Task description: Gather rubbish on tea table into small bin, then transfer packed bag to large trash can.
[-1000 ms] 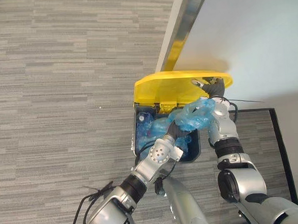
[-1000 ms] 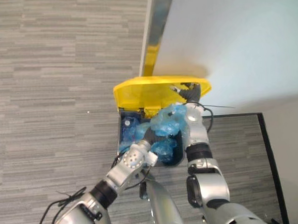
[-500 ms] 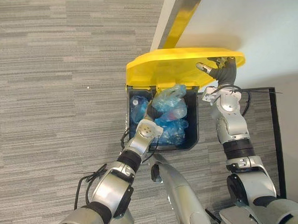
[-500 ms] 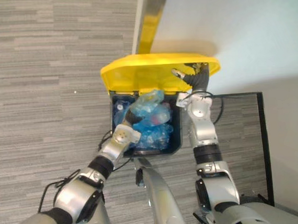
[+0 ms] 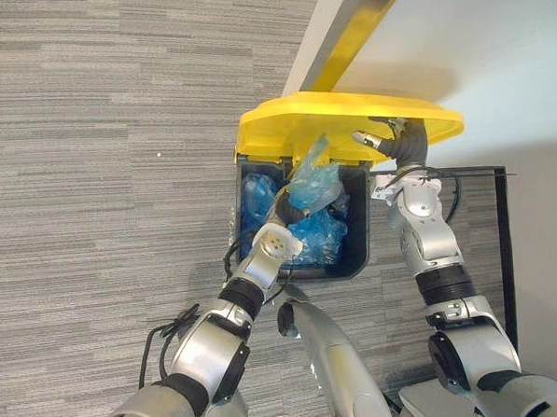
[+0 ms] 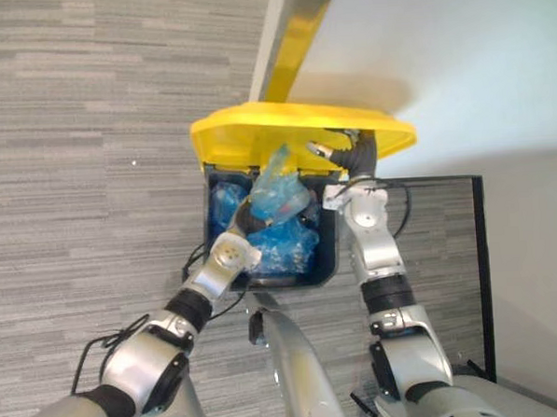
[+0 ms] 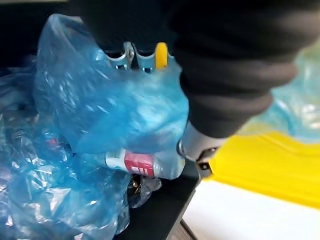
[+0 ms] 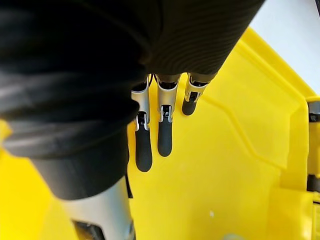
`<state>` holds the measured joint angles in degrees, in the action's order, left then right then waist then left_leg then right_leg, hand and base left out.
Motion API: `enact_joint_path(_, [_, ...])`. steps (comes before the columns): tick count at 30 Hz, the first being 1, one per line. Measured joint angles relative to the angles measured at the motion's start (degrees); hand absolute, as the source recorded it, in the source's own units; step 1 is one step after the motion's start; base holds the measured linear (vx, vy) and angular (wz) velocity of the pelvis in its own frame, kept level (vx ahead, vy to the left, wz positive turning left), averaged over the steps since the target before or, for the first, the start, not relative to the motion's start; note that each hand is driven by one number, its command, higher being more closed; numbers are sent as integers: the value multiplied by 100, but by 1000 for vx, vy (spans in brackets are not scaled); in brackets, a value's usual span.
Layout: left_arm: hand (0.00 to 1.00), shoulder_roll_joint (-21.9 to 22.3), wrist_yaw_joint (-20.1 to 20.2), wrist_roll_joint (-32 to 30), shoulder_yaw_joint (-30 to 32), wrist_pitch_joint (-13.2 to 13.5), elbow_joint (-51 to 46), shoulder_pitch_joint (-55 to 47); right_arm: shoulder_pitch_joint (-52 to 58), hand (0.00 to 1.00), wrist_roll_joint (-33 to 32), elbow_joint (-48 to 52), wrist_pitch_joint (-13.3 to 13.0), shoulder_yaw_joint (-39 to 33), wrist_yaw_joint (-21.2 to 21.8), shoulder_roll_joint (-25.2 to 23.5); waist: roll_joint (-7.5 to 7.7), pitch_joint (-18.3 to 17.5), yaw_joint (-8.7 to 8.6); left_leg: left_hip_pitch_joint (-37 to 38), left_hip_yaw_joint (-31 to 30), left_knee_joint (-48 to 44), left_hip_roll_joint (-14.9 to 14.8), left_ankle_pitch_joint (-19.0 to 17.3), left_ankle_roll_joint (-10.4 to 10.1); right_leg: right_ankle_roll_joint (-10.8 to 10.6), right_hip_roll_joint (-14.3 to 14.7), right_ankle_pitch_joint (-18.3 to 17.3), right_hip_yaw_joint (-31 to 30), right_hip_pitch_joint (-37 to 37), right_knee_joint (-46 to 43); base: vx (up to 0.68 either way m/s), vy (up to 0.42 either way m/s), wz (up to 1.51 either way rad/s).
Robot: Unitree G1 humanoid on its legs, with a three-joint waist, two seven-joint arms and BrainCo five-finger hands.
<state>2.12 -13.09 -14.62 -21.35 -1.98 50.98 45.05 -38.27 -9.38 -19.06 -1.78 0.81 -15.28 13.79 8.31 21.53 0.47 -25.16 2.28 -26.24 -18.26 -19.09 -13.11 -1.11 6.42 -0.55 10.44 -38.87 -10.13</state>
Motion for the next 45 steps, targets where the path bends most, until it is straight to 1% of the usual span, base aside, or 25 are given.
enact_joint_path(5, [0, -89, 56, -131, -202, 0, -258, -5, 212, 0, 170, -104, 4, 15, 87, -12, 0, 0, 16, 72, -153, 97, 0, 119, -33, 125, -85, -71, 223, 163, -52, 45, 9, 25])
enact_joint_path(10, [0, -116, 101, -173, -273, 70, -773, -376, 831, 0, 342, -88, 5, -3, 175, -46, 0, -2, 207, 311, -299, 226, 44, 215, 8, 176, -182, -159, 427, 479, -51, 19, 10, 29])
enact_joint_path(12, [0, -233, 101, -10, -167, 169, -1019, -814, 1166, 0, 495, -68, 7, -74, 200, -206, 0, -14, 318, 452, -336, 331, 88, 246, 59, 149, -238, -192, 468, 614, -65, 5, 22, 20])
enact_joint_path(13, [0, -291, 105, 81, -100, 171, -1091, -977, 1256, 0, 500, -68, 7, -90, 201, -286, 0, -14, 323, 493, -355, 358, 113, 274, 105, 126, -264, -207, 483, 667, -69, 5, 31, 22])
enact_joint_path(15, [0, -419, 101, 192, 82, 172, -1242, -1379, 1505, 0, 559, -47, 9, -125, 240, -446, 8, -39, 362, 595, -366, 405, 177, 304, 159, 96, -338, -265, 492, 711, -183, 5, 20, 15])
enact_joint_path(18, [0, -613, 99, 354, 538, 173, -1607, -2100, 1976, 0, 744, -54, 21, -244, 309, -702, 4, -41, 463, 818, -369, 392, 267, 312, 148, 43, -446, -431, 491, 812, -479, 12, 21, 10])
enact_joint_path(21, [0, -742, 97, 513, 1161, 183, -1816, -2853, 2512, 0, 958, -127, 25, -293, 351, -923, 0, -176, 517, 1099, -362, 370, 394, 264, 229, -49, -583, -631, 428, 915, -840, 19, 32, 3])
enact_joint_path(25, [0, -789, 93, 836, 2115, 197, -1614, -3728, 2836, 0, 1180, -488, 45, -322, 431, -1203, -65, -189, 573, 1449, -279, -179, 556, -48, 539, -20, -663, -572, 153, 1251, -1037, -49, 109, -30])
enact_joint_path(27, [0, -704, 97, 1072, 2504, 187, -1250, -4004, 3038, 0, 1342, -579, 51, -351, 503, -1266, -93, -213, 571, 1528, -63, -469, 681, -173, 600, -154, -771, -455, -10, 1293, -1120, -157, 168, -49])
enact_joint_path(28, [0, -603, 95, 1187, 2741, 163, -1041, -4045, 3215, 0, 1412, -582, 54, -349, 548, -1270, -102, -253, 535, 1548, 26, -480, 773, -199, 621, -349, -827, -318, -137, 1302, -985, -230, 164, -41])
enact_joint_path(29, [0, -476, 90, 1268, 3007, 157, -832, -4137, 3487, 0, 1456, -613, 70, -339, 612, -1303, -178, -313, 546, 1568, 219, -297, 689, -37, 581, -617, -865, -129, -151, 1348, -844, -287, 151, -43])
enact_joint_path(30, [0, -436, 83, 1295, 3143, 149, -749, -4233, 3560, 0, 1524, -707, 76, -333, 648, -1372, -252, -332, 549, 1657, 307, -179, 679, 110, 551, -270, -934, -241, -125, 1195, -1602, -225, 96, -36])
enact_joint_path(31, [0, -391, 82, 1352, 3229, 130, -663, -4328, 3724, 0, 1615, -830, 75, -336, 674, -1436, -228, -401, 508, 1787, 350, 15, 680, 254, 559, -31, -1005, -393, -104, 1177, -2353, -202, 68, -20])
enact_joint_path(32, [0, -339, 77, 1375, 3276, 102, -587, -4464, 3946, 0, 1782, -1109, 74, -357, 734, -1510, -300, -450, 471, 1976, 388, 314, 678, 447, 556, -9, -1136, -551, -56, 1287, -3148, -174, 19, -16])
enact_joint_path(33, [0, -321, 76, 1380, 3288, 98, -556, -4596, 4233, 0, 1979, -1547, 86, -439, 789, -1624, -306, -702, 451, 2081, 448, 654, 649, 669, 530, -19, -1284, -783, -104, 1502, -3812, -156, -32, -19])
enact_joint_path(35, [0, -302, 76, 1382, 3296, 97, -502, -4665, 4483, 0, 2109, -2118, 102, -590, 815, -1687, -308, -964, 430, 2148, 568, 868, 548, 806, 439, -67, -1497, -987, -229, 1968, -4134, -99, -160, -41])
enact_joint_path(36, [0, -289, 78, 1382, 3337, 104, -409, -4664, 4560, 0, 2177, -2532, 115, -800, 809, -1701, -243, -1103, 432, 2121, 668, 863, 507, 805, 411, -203, -1648, -1057, -385, 2350, -3933, -91, -225, -65])
enact_joint_path(37, [0, -282, 80, 1381, 3397, 104, -338, -4607, 4503, 0, 2220, -2704, 141, -988, 782, -1716, -189, -1147, 443, 2117, 713, 843, 493, 809, 404, -392, -1507, -1239, -401, 2465, -3595, -127, -220, -80])
enact_joint_path(38, [0, -211, 84, 1372, 3463, 62, -125, -4535, 4437, 0, 2247, -2877, 195, -1180, 720, -1664, -303, -1217, 445, 2144, 746, 958, 409, 838, 441, -393, -1320, -1313, -394, 2560, -3180, -121, -150, -107])
enact_joint_path(39, [0, -11, 85, 1368, 3544, -4, 36, -4424, 4427, 0, 2266, -3031, 234, -1421, 632, -1523, -425, -1345, 438, 2135, 874, 1016, 462, 895, 537, -287, -1119, -1372, -415, 2750, -2356, -122, -98, -113])
enact_joint_path(40, [0, 60, 88, 1363, 3567, -6, 72, -4383, 4393, 0, 2280, -3119, 253, -1486, 607, -1480, -429, -1379, 444, 2143, 949, 1062, 530, 896, 548, -175, -1064, -1436, -436, 2871, -1924, -82, -46, -111])
enact_joint_path(41, [0, 95, 93, 1361, 3571, -4, 139, -4342, 4339, 0, 2279, -3212, 290, -1558, 596, -1464, -417, -1419, 445, 2154, 1003, 1184, 559, 935, 557, 53, -1019, -1553, -475, 2935, -1550, -129, -72, -76])
enact_joint_path(42, [0, 128, 95, 1361, 3552, -14, 238, -4330, 4271, 0, 2277, -3312, 319, -1615, 589, -1414, -503, -1414, 414, 2194, 1002, 1264, 517, 970, 510, 54, -956, -1469, -496, 2909, -1518, -159, -82, -63])
enact_joint_path(43, [0, 117, 108, 1360, 3490, -18, 387, -4303, 4166, 0, 2178, -3495, 374, -1862, 576, -1372, -524, -1435, 239, 2437, 1052, 1665, 581, 1203, 538, 69, -908, -1383, -582, 2955, -1385, -168, -76, -34])
enact_joint_path(45, [0, 117, 109, 1363, 3487, -14, 448, -4314, 4172, 0, 2051, -3690, 415, -2050, 563, -1312, -590, -1493, 198, 2616, 975, 2007, 619, 1356, 640, -11, -862, -1270, -574, 3093, -1111, -101, -16, -5])
